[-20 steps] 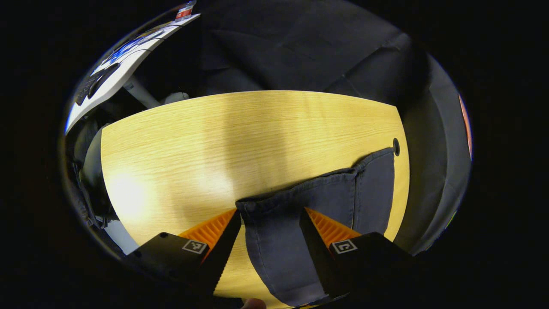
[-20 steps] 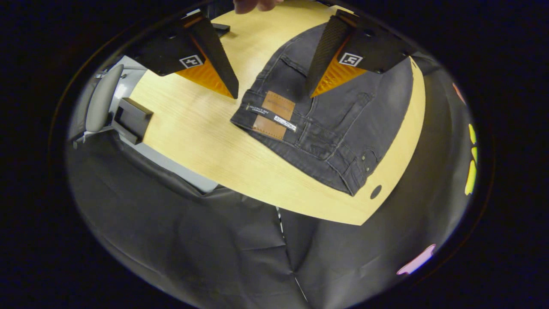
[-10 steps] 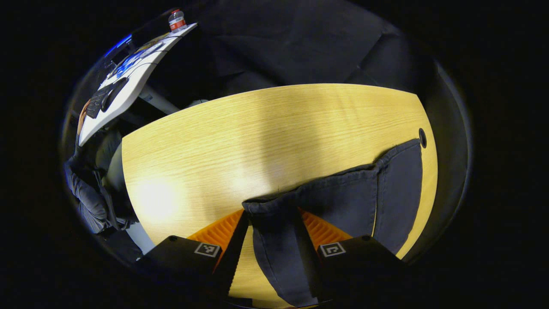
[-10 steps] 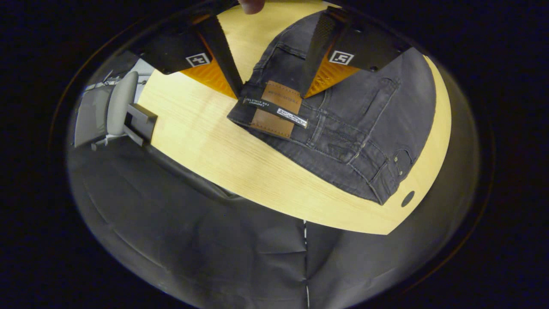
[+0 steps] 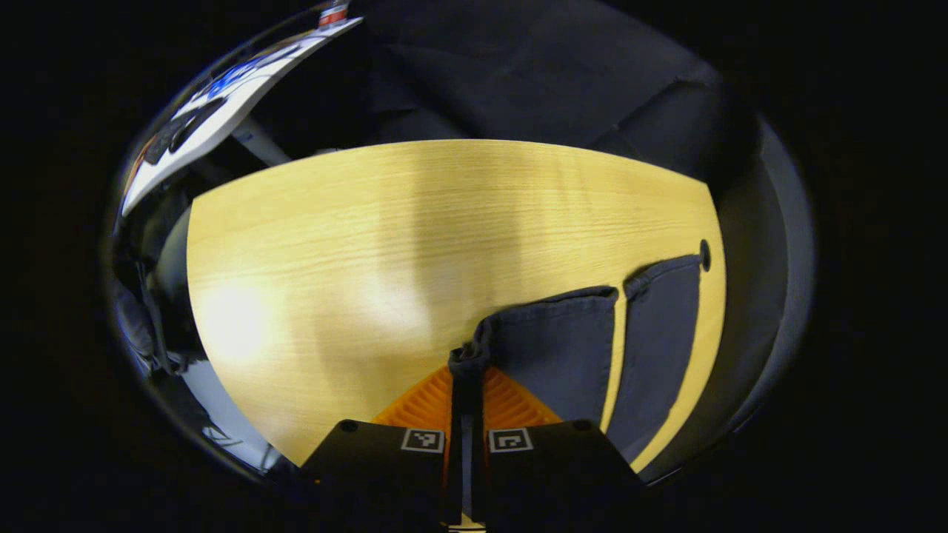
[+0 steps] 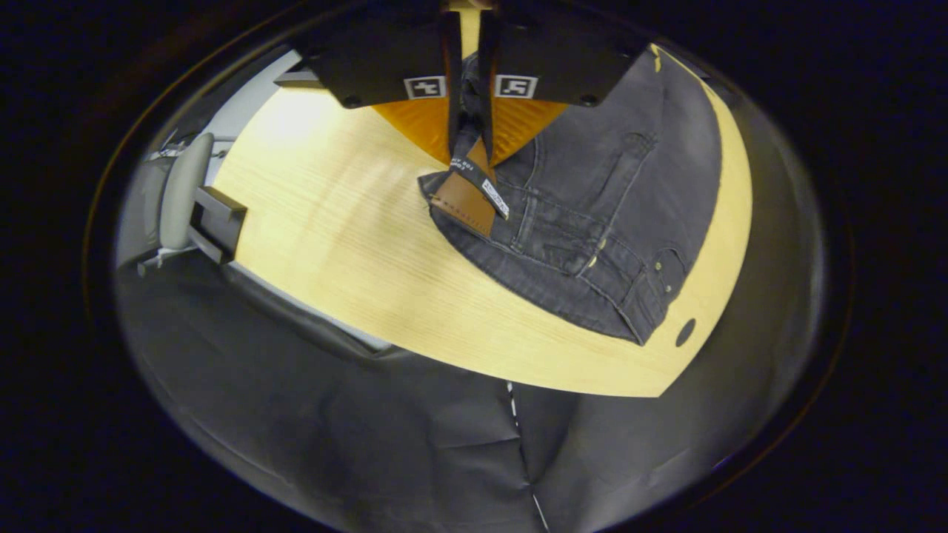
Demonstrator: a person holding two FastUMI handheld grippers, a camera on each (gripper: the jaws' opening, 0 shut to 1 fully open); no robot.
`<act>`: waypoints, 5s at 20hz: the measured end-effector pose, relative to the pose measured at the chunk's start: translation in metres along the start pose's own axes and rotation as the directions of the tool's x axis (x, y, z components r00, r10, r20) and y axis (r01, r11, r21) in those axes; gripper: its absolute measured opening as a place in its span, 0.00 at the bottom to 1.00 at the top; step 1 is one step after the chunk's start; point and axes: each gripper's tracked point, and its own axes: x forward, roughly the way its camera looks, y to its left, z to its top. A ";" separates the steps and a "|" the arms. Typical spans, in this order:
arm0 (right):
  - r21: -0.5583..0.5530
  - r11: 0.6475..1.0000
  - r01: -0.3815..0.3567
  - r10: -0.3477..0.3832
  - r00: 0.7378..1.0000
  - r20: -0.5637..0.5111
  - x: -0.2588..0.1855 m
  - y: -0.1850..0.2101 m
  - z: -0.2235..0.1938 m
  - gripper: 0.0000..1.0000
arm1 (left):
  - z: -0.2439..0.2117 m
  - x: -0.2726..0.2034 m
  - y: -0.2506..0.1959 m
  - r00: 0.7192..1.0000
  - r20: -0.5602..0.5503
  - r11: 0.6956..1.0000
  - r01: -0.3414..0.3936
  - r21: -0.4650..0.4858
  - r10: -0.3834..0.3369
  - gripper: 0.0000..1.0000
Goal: Grasp the waist and the cuffs of the jeans and fold them to make the two legs overlap; first hold the waist and fold one-third of the jeans toward the cuffs, then hold the cuffs and fold the remaining one-third in the same direction to finish folding.
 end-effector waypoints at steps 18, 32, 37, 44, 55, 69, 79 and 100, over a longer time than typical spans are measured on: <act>0.591 0.737 -0.330 0.478 0.872 -0.109 -0.098 0.158 0.071 0.06 | 0.019 -0.092 -0.128 0.977 -0.212 0.890 -0.093 -0.446 -0.005 0.07; 0.628 0.730 -0.267 0.425 0.898 -0.112 0.005 0.243 0.117 0.06 | 0.050 0.031 -0.267 0.963 -0.258 0.913 -0.040 -0.407 -0.073 0.13; 0.634 0.729 -0.259 0.400 0.912 -0.088 0.030 0.248 0.122 0.16 | 0.046 0.068 -0.263 0.962 -0.271 0.938 -0.123 -0.323 0.033 0.15; 0.518 0.759 -0.395 0.441 0.897 0.038 0.012 0.267 0.143 0.92 | 0.068 0.040 -0.272 0.976 -0.209 0.986 -0.088 -0.144 0.057 0.80; -0.527 0.779 -0.341 0.572 0.731 0.372 -0.160 0.268 0.120 0.95 | 0.046 -0.192 -0.374 0.872 0.105 0.706 0.311 0.637 -0.479 0.82; -0.806 0.583 -0.099 0.673 0.615 0.411 -0.190 0.215 0.015 0.98 | -0.177 -0.256 -0.261 0.588 0.040 0.150 0.140 0.979 -0.808 0.99; -0.610 0.765 -0.208 0.517 0.764 0.387 -0.064 0.160 0.086 0.98 | -0.227 -0.215 -0.224 0.691 -0.002 0.190 0.202 0.961 -0.723 1.00; -0.469 0.855 -0.222 0.424 0.819 0.387 0.107 0.206 0.152 0.56 | -0.220 -0.193 -0.207 0.779 0.133 0.293 0.066 0.954 -0.612 0.99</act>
